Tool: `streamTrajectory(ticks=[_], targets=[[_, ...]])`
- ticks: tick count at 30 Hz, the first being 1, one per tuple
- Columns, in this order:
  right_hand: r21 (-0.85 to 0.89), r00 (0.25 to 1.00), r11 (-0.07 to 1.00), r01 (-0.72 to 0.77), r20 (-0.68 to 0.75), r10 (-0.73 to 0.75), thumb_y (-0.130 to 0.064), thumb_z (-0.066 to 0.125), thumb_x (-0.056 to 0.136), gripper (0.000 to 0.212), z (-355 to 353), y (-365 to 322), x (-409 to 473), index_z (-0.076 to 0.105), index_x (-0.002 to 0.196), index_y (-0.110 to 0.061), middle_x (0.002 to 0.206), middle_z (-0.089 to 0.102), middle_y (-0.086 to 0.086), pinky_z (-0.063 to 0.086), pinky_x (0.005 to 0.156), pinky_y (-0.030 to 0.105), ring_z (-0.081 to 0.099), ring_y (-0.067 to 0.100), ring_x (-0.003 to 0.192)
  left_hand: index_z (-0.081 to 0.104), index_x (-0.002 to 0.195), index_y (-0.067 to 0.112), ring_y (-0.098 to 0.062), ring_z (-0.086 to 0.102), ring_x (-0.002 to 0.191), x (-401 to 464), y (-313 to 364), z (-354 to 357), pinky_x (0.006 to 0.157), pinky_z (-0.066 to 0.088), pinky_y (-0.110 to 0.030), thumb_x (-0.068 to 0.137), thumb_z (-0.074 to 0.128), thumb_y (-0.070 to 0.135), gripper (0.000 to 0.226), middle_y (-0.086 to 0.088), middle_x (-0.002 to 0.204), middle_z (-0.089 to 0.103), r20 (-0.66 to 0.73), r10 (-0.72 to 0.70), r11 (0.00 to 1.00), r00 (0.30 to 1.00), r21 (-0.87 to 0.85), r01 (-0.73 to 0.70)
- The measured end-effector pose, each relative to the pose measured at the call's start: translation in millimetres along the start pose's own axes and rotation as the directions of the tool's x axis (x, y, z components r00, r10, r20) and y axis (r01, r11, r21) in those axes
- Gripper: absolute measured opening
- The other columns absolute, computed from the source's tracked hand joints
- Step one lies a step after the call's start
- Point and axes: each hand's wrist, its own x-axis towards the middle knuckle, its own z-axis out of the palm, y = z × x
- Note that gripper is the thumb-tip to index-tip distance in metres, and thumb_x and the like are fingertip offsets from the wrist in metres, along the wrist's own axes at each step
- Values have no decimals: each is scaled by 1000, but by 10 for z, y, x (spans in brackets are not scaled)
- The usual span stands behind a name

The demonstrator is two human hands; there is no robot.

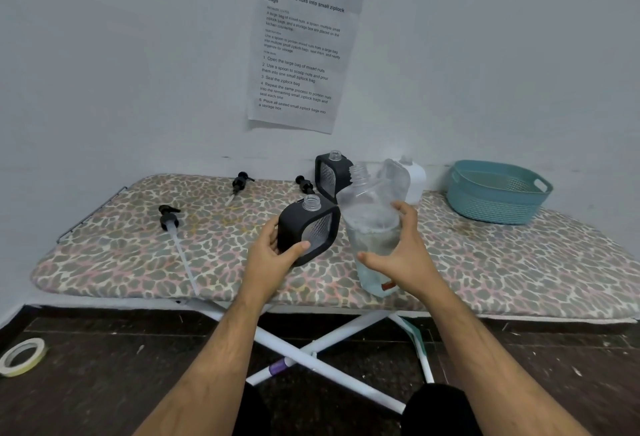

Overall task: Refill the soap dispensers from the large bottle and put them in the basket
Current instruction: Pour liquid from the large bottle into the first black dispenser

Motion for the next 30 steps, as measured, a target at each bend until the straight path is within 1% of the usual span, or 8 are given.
streamTrajectory(ticks=[6,7,9,11,16,19,22,30], targets=[[28,999,1000,-14,47,12,-30,84,65,105,-2,37,-56,21,147,-45,142,32,-15,60,79,49,41,19,129,50,135,24,16,59,96,-5,3,4,76,47,-3,83,77,10,60,19,112,59,-3,-5,1000,1000,23,5],[19,999,1000,-10,50,9,-29,84,67,105,-8,34,-58,20,148,-45,144,32,-14,60,79,46,41,17,128,50,137,23,14,58,99,-7,6,2,77,47,-3,83,78,12,62,17,113,59,-3,-7,1000,1000,25,8],[-16,998,1000,11,67,-10,-21,84,72,105,-26,27,-51,19,153,-41,147,34,-13,54,69,16,41,11,126,49,140,21,12,54,102,-3,4,-1,77,46,-2,83,78,13,65,15,115,58,-3,-10,1000,1000,25,10],[-52,995,998,21,99,-16,-18,82,74,106,-53,18,-37,17,155,-41,151,32,-15,46,63,7,39,7,126,49,141,19,12,53,102,-1,9,-1,75,45,0,82,78,13,65,12,117,58,-4,-6,1000,1000,24,6],[-121,981,991,53,193,-29,-20,77,74,108,-101,-72,-52,10,150,-57,151,28,-20,51,66,19,55,9,114,50,130,32,10,55,100,-11,21,-3,74,48,-4,83,78,13,58,23,111,57,-4,-6,1000,1000,16,6],[-155,970,986,54,241,-16,-23,76,72,106,-124,-140,-41,12,147,-62,136,31,-19,56,48,32,70,33,78,51,132,38,0,60,108,-5,12,-14,78,53,-13,82,78,16,60,23,114,59,-6,4,1000,1000,22,-4],[-192,961,979,61,276,-6,-26,74,71,104,-143,-165,-16,13,147,-63,143,38,-9,57,46,38,64,29,52,48,141,33,-4,60,112,8,-7,-23,90,54,-23,82,79,15,69,21,119,59,-2,-3,1000,1000,13,3],[-265,953,961,73,302,11,-36,73,66,103,-188,-276,40,13,145,-66,150,41,7,58,47,37,63,22,49,45,141,28,12,49,101,-15,41,-10,71,43,2,84,77,13,68,25,113,51,-5,-12,999,1000,30,12]])
